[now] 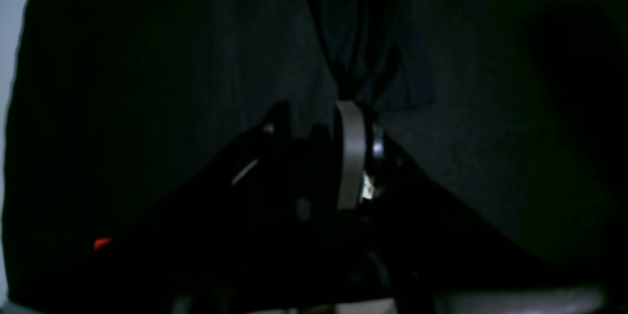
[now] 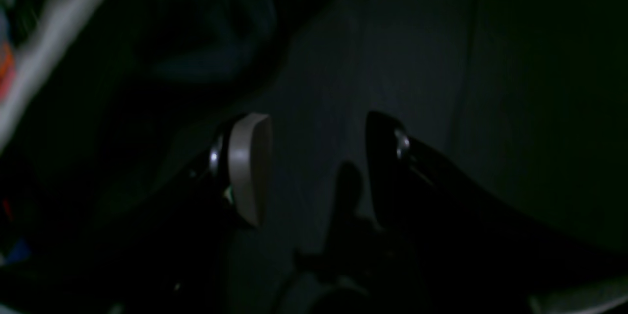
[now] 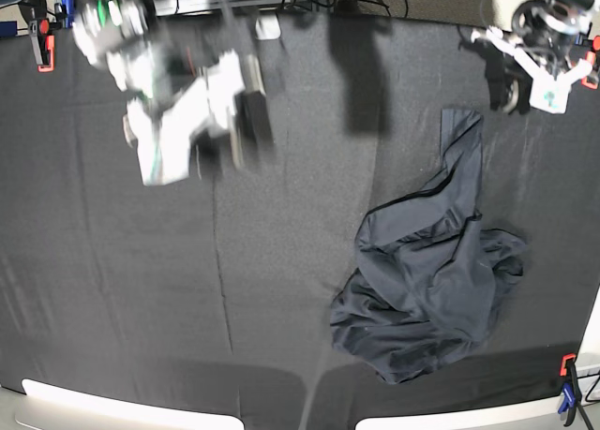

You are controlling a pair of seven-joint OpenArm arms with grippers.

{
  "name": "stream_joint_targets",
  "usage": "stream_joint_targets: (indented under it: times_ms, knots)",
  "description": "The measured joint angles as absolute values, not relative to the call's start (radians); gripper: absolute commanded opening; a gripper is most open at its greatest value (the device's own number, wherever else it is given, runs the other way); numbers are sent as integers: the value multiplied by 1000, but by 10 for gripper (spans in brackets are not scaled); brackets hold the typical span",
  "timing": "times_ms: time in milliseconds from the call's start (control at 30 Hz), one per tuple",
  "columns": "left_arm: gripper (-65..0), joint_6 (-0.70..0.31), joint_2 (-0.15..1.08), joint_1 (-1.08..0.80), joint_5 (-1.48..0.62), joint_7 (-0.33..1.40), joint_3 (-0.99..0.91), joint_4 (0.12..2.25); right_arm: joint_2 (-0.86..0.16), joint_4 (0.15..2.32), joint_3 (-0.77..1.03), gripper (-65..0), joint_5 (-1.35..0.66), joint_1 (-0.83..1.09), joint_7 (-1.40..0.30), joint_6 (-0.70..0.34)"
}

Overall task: Layout the t-shirt on the table in an organized manner, then fold the t-shirt properly
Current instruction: 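Reach the right gripper to the crumpled shirt and grasp its edge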

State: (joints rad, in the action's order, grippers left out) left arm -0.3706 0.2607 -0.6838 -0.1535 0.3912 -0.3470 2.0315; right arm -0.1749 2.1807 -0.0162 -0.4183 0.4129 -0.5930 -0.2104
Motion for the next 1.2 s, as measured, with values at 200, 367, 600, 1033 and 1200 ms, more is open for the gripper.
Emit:
stream_joint_targets:
  times_ms: [200, 367, 600, 1033, 1200]
  knots:
    - [-508, -371, 264, -673, -153, 390, -347, 2032, -31, 2006, -80, -347, -410, 262, -604, -210]
    - [-508, -371, 264, -672, -153, 390, -347, 2032, 68, 1726, -163, -347, -318, 86, -645, -205]
    - [-508, -370, 267, -673, -153, 366, -347, 2032, 153, 1353, -203, -347, -289, -174, -706, -204]
    - [-508, -371, 307, -673, -153, 364, -347, 2032, 147, 1134, -201, -419, -367, -297, -648, -253]
    - [-508, -371, 307, -673, -153, 364, -347, 2032, 149, 1134, -202, -646, -354, -315, -638, -263]
